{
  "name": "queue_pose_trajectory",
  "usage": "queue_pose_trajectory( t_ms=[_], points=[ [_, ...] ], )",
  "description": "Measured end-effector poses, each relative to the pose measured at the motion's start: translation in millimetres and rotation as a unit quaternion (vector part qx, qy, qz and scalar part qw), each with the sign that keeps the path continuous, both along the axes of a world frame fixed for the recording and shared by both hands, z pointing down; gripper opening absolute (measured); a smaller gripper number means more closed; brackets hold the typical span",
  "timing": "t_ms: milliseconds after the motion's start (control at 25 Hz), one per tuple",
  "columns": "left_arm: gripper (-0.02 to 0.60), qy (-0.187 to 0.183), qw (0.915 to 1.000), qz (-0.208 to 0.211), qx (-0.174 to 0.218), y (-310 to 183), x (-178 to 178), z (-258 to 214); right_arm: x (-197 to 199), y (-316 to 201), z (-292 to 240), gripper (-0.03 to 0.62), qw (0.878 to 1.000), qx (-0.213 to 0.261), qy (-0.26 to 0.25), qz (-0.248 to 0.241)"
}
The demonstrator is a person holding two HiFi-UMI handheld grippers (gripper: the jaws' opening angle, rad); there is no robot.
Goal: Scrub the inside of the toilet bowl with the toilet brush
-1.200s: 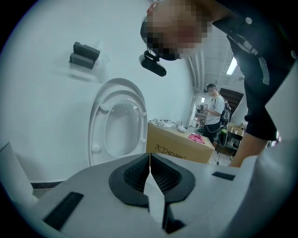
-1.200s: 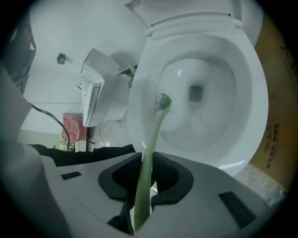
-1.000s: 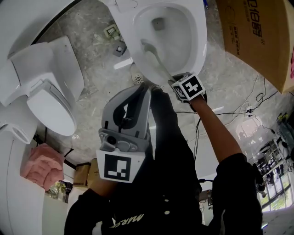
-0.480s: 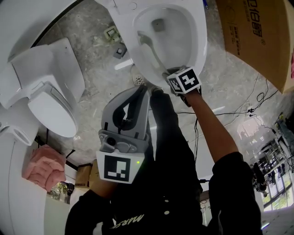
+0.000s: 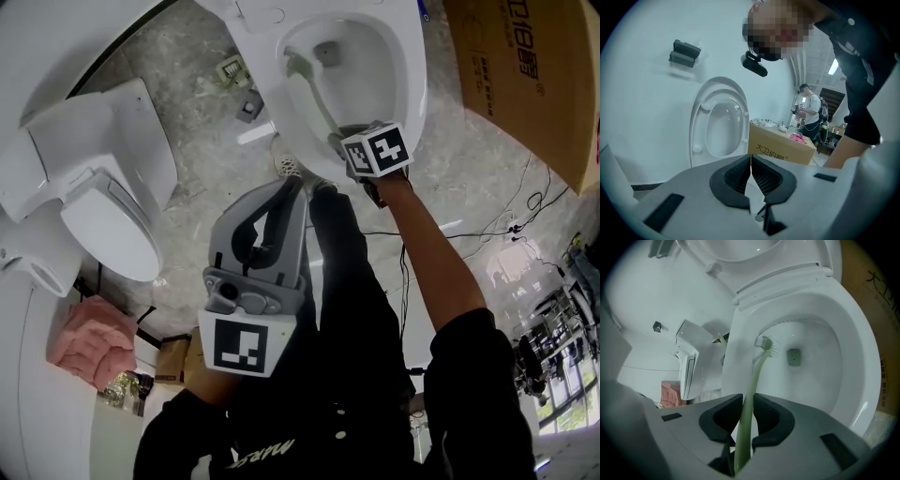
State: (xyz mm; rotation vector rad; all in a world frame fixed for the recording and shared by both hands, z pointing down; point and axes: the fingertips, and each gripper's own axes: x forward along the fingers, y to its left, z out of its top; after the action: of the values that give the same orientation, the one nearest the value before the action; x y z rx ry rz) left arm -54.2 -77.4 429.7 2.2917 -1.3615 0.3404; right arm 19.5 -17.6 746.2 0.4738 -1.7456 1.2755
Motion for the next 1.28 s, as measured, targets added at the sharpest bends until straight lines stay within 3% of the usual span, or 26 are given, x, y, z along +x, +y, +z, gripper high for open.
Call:
queue_pose_trajectory(
  t_ms=[480, 840, 1120, 1280],
  points=[
    [0.032, -0.002, 1.0, 0.004, -0.002, 5, 7, 2, 20, -49, 3, 0.087, 0.994, 0.046, 0.017, 0.099],
    [0.032, -0.002, 0.9999, 0.011, 0.0, 4, 17, 0, 64, -63, 9, 0.087, 0.987, 0.069, 0.067, 0.127],
    [0.032, -0.001, 0.9999, 0.013, -0.002, 6, 21, 2, 70, -57, 13, 0.087, 0.986, 0.077, 0.074, 0.126],
    [0.032, 0.003, 0.9999, 0.009, -0.005, 8, 23, 4, 59, -30, 11, 0.087, 0.993, 0.064, 0.075, 0.067]
  ],
)
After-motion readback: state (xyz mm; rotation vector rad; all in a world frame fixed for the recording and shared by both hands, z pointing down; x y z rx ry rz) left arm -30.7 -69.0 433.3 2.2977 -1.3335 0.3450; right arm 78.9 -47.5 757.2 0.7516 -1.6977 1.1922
